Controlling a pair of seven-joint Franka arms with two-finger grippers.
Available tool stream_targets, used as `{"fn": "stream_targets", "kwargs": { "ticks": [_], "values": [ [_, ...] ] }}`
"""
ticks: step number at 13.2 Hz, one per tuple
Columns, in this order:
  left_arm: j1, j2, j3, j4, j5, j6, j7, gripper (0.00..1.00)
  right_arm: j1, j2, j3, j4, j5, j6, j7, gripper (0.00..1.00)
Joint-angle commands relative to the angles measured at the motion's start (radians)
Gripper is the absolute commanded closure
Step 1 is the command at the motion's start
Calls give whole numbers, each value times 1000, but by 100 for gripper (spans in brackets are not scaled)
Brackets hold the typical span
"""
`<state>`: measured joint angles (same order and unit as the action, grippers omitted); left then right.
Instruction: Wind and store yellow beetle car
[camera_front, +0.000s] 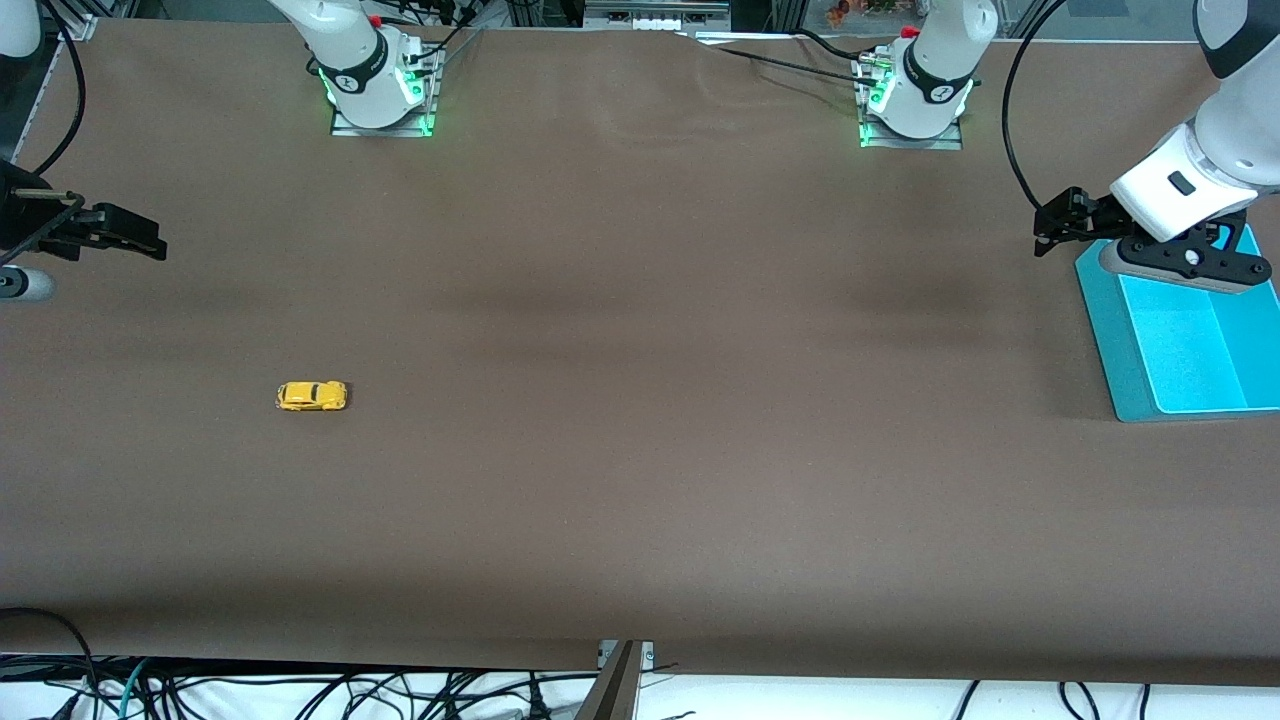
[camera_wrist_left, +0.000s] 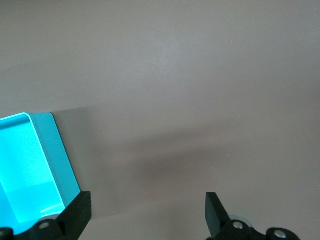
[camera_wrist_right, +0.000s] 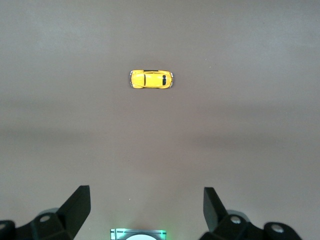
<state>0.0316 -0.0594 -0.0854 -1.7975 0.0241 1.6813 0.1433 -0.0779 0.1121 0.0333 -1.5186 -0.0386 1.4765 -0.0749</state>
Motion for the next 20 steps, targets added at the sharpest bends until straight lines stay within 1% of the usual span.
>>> {"fn": "stream_targets", "kwargs": {
  "ticks": [1,17,20],
  "values": [
    [11,6,-11,21,13,-20,-2,0,-5,4,2,20,-9,-7,3,0],
    [13,6,-11,21,13,-20,-2,0,-6,11,2,21,-12,-7,3,0],
    [11,6,-11,21,13,-22,-2,0,-5,24,2,21,-12,-7,3,0]
  ]
}}
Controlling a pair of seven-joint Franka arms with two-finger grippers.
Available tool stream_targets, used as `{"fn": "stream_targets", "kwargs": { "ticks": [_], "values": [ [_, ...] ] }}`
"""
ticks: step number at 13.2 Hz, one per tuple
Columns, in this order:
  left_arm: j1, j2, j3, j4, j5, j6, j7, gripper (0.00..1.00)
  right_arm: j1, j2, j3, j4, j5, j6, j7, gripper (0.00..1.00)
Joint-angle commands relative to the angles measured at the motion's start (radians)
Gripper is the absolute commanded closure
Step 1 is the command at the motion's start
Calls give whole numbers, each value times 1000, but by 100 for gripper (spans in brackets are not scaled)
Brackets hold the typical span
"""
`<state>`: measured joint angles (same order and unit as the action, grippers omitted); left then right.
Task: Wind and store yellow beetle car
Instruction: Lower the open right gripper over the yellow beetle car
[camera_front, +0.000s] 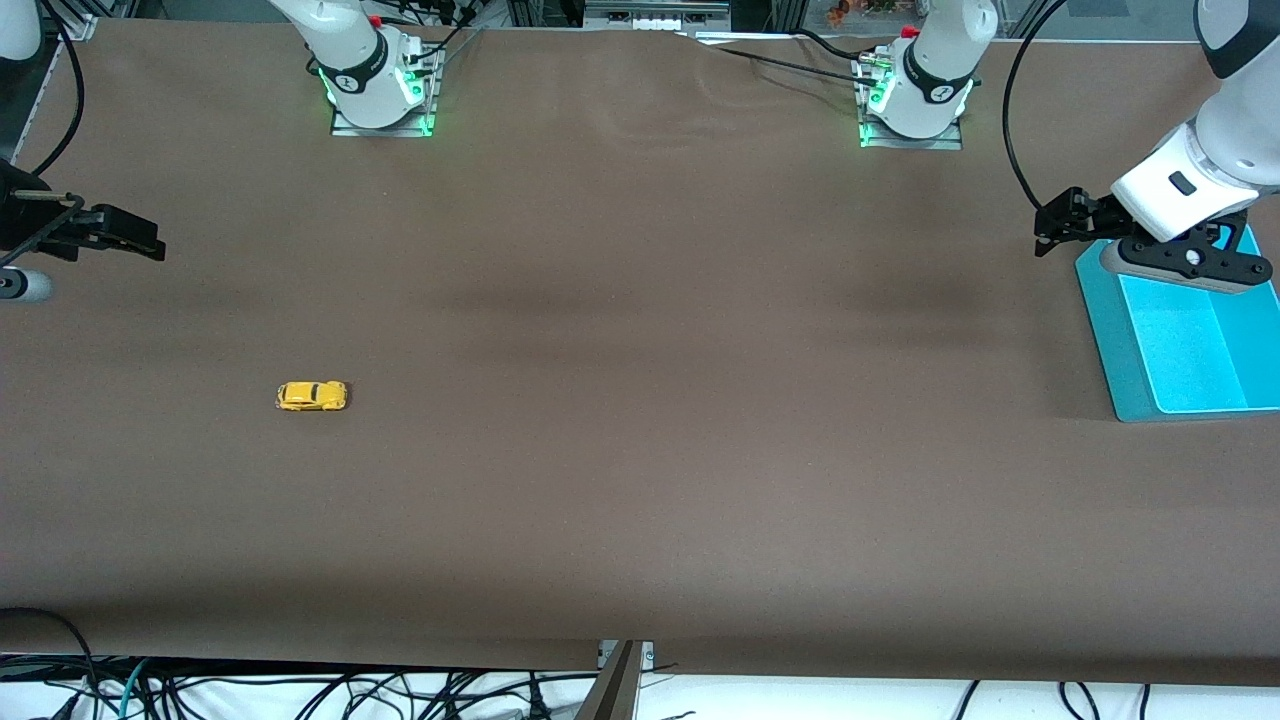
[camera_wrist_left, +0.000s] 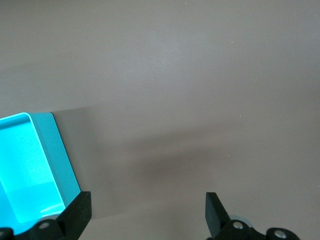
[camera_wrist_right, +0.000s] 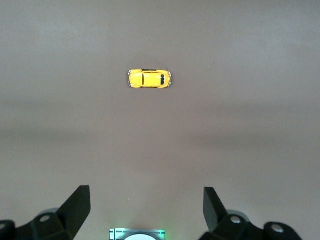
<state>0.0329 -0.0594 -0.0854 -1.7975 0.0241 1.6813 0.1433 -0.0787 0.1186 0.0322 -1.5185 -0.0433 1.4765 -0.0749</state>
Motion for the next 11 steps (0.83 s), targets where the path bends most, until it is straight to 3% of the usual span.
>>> {"fn": "stream_targets", "kwargs": {
  "ticks": [1,8,11],
  "values": [
    [12,6,-11,21,13,-22,-1,0,0,39,5,21,-7,-7,3,0],
    [12,6,-11,21,11,-22,-2,0,65,202,12,20,-1,-7,-11,0],
    [12,6,-11,21,13,-22,-1,0,68,285,12,11,-44,72,-332,0]
  ]
}}
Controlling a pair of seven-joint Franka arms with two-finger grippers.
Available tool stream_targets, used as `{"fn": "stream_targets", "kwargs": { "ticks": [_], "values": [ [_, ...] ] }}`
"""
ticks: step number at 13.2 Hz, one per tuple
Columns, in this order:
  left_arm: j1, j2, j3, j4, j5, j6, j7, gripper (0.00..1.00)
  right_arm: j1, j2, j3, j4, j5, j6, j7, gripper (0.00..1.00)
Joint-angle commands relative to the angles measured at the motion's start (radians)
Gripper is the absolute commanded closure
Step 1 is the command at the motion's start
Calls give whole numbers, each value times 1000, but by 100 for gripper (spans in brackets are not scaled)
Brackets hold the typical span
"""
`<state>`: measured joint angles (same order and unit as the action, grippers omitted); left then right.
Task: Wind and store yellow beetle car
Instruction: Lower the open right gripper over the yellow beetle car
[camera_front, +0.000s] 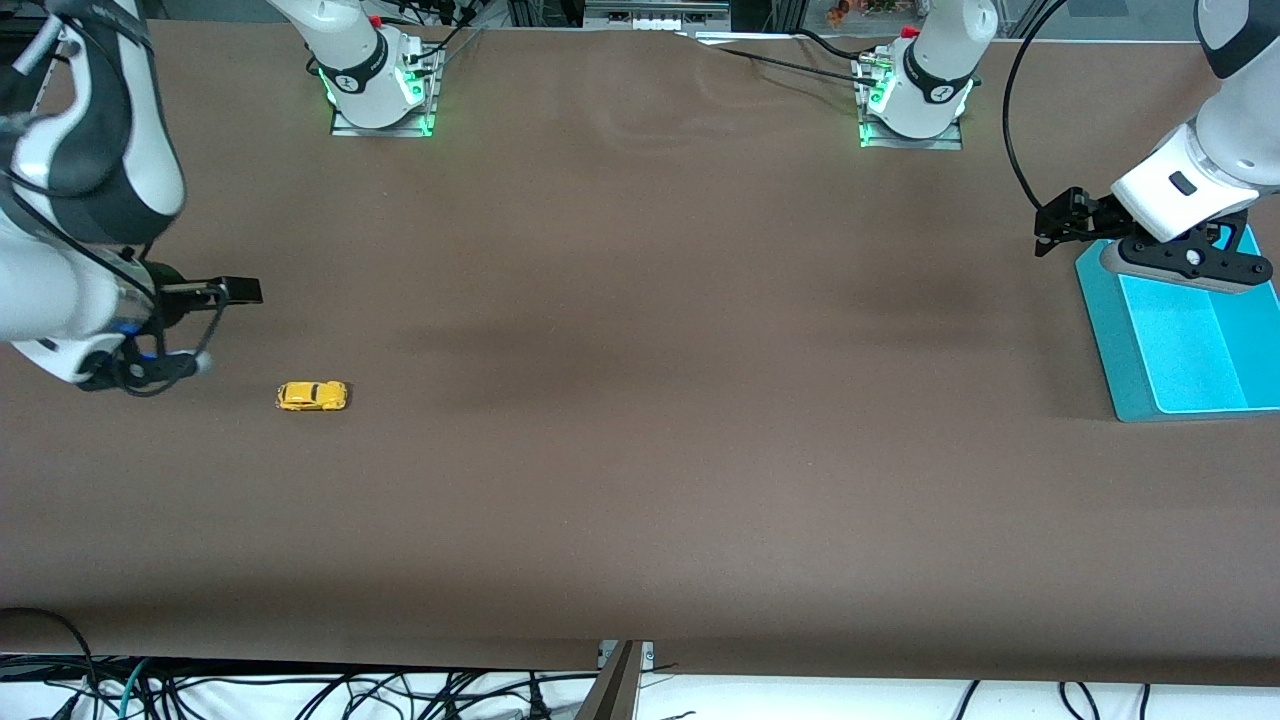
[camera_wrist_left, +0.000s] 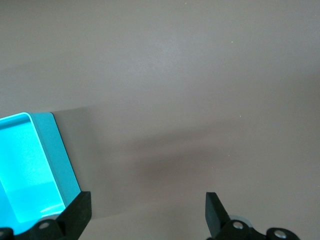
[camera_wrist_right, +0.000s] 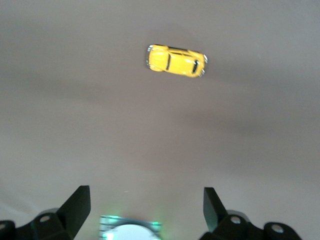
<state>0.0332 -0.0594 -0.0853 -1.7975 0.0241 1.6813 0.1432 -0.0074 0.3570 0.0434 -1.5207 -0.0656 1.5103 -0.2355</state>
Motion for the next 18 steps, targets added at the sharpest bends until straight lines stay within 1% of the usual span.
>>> {"fn": "stream_targets", "kwargs": {
  "ticks": [1,4,7,9,13,16,18],
  "values": [
    [11,6,-11,21,13,-22,-1,0,-5,77,0,8,-23,74,-274,0],
    [11,6,-11,21,13,-22,-1,0,-5,120,0,-28,-46,193,-580,0],
    [11,6,-11,21,11,-22,-2,0,-8,123,-2,-143,-46,408,-871,0],
    [11,6,-11,21,13,-22,-2,0,-11,123,-3,-214,-46,534,-1005,0],
    [11,6,-11,21,13,-22,-1,0,-28,112,-10,-360,-37,763,-1194,0],
    [11,6,-11,21,13,-22,-2,0,-63,122,-10,-429,-34,893,-1286,0],
    [11,6,-11,21,11,-22,-1,0,-75,123,-10,-463,-33,951,-1318,0]
  ]
}}
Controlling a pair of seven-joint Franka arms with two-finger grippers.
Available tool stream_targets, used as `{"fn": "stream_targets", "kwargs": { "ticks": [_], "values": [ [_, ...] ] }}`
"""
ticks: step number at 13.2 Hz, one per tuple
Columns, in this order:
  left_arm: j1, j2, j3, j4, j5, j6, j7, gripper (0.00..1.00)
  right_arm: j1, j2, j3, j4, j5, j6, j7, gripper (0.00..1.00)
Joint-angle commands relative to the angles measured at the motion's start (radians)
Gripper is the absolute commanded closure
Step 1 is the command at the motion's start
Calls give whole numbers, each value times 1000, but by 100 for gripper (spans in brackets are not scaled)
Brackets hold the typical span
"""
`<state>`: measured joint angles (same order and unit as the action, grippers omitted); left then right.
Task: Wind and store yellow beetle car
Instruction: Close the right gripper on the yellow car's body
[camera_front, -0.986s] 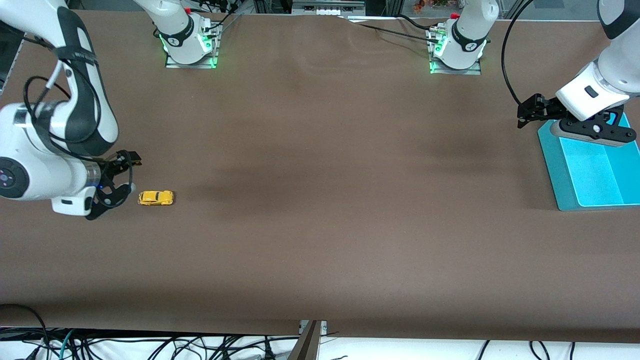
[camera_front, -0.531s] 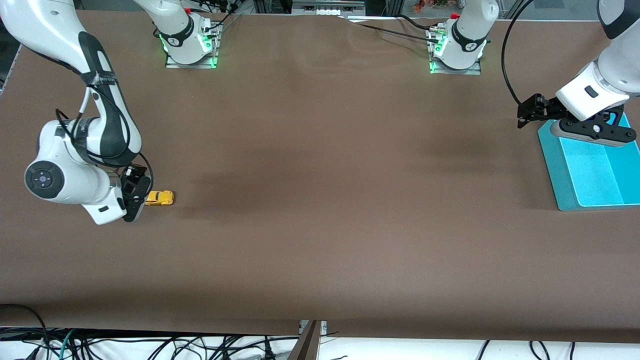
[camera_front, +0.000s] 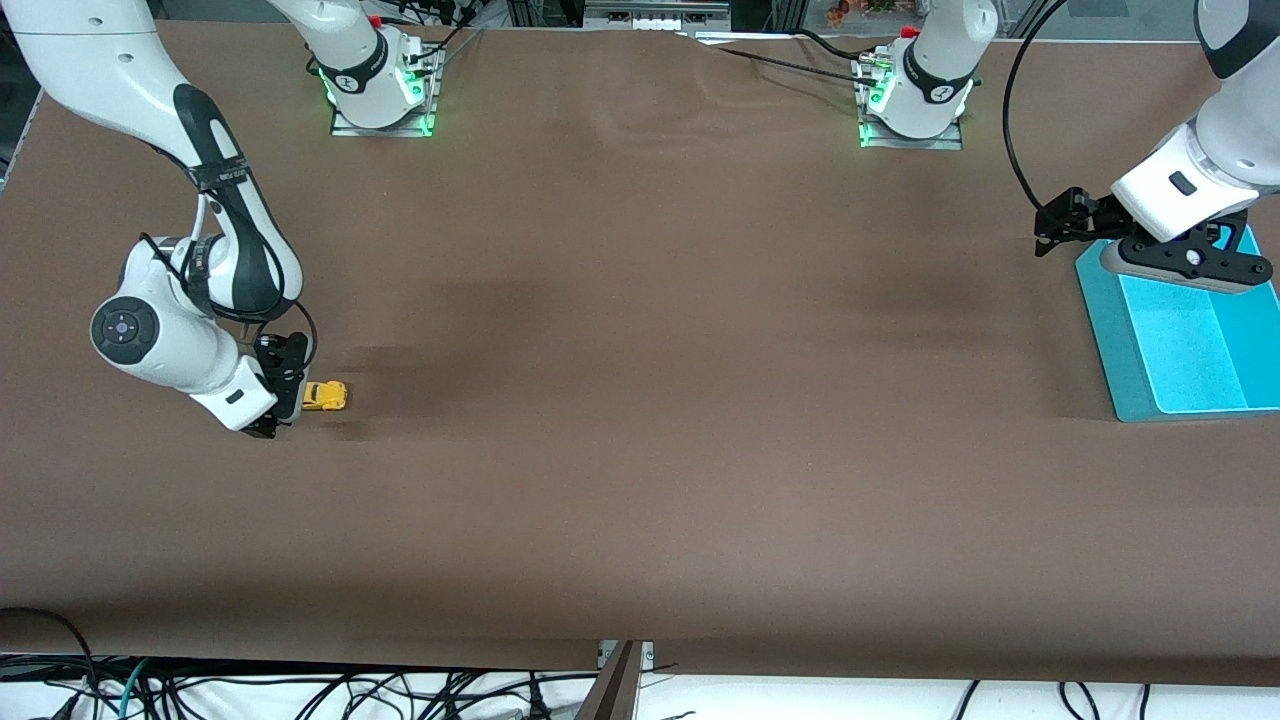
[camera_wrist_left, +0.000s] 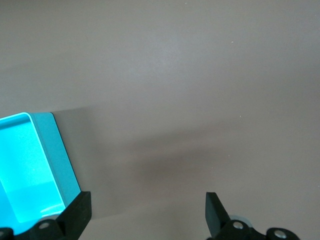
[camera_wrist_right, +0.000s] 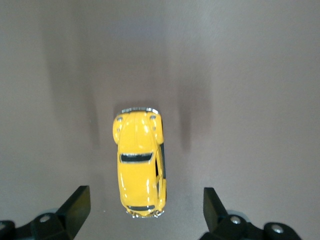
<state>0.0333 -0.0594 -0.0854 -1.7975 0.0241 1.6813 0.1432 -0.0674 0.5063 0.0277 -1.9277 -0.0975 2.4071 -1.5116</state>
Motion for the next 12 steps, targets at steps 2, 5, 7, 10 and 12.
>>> {"fn": "stream_targets", "kwargs": {
  "ticks": [2,5,7,10,12],
  "values": [
    [11,6,-11,21,13,-22,-1,0,-15,-26,8,-66,1,70,-42,1],
    [11,6,-11,21,13,-22,-1,0,-15,-22,9,-71,1,75,-44,2],
    [11,6,-11,21,13,-22,-1,0,-15,-15,11,-77,1,87,-54,6],
    [11,6,-11,21,13,-22,-1,0,-15,-15,14,-86,1,102,-56,33],
    [11,6,-11,21,13,-22,-2,0,-15,-17,15,-86,1,102,-56,70]
  ]
}}
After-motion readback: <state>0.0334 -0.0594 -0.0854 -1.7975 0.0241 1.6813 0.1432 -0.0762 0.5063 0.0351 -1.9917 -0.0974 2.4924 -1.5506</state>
